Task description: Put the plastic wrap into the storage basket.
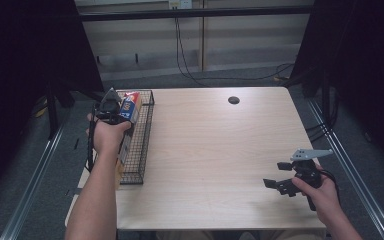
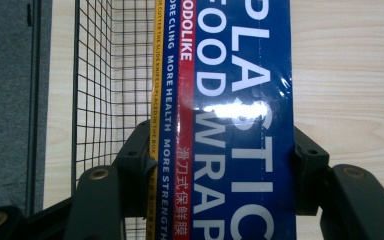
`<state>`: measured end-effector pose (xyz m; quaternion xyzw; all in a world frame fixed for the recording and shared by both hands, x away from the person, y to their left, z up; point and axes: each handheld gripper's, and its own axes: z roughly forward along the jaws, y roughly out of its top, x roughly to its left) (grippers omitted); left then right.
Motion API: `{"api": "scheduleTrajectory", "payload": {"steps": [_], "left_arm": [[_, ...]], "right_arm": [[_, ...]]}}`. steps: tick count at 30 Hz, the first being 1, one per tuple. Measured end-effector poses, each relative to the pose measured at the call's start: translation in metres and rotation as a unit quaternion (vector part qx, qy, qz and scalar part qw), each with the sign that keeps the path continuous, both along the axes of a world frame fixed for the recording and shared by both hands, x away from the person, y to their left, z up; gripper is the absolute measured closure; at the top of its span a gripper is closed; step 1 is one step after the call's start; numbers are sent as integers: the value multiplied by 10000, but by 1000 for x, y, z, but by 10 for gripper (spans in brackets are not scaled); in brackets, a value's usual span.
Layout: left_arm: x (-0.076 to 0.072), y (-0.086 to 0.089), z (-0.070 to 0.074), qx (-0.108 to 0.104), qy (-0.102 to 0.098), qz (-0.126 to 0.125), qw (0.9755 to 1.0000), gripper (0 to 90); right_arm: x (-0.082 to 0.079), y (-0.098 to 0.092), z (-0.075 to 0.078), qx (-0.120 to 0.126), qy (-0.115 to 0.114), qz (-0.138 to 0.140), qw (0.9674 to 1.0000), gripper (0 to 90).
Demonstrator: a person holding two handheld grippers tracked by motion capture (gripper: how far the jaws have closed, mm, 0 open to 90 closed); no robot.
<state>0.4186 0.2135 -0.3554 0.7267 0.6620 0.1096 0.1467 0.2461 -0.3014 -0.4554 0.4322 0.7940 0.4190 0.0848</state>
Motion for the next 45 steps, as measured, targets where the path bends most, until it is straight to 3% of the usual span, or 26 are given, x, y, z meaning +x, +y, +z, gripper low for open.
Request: {"api": "scheduleTrajectory", "payload": {"steps": [16,19,23,45], "left_arm": [[6,5,-17,-29,57,236,9997,425],[7,6,-20,69,82,185,9998,424],[8,6,-25,7,98,315,9995,424],[11,11,-35,-61,150,482,9987,420]], "right_arm": [[-1,0,-1,-1,30,1,10000,78],[-1,0,-1,-14,27,-1,10000,78],[0,0,-1,-39,22,0,10000,78],[0,1,-3,-93,17,20,10000,78]]}}
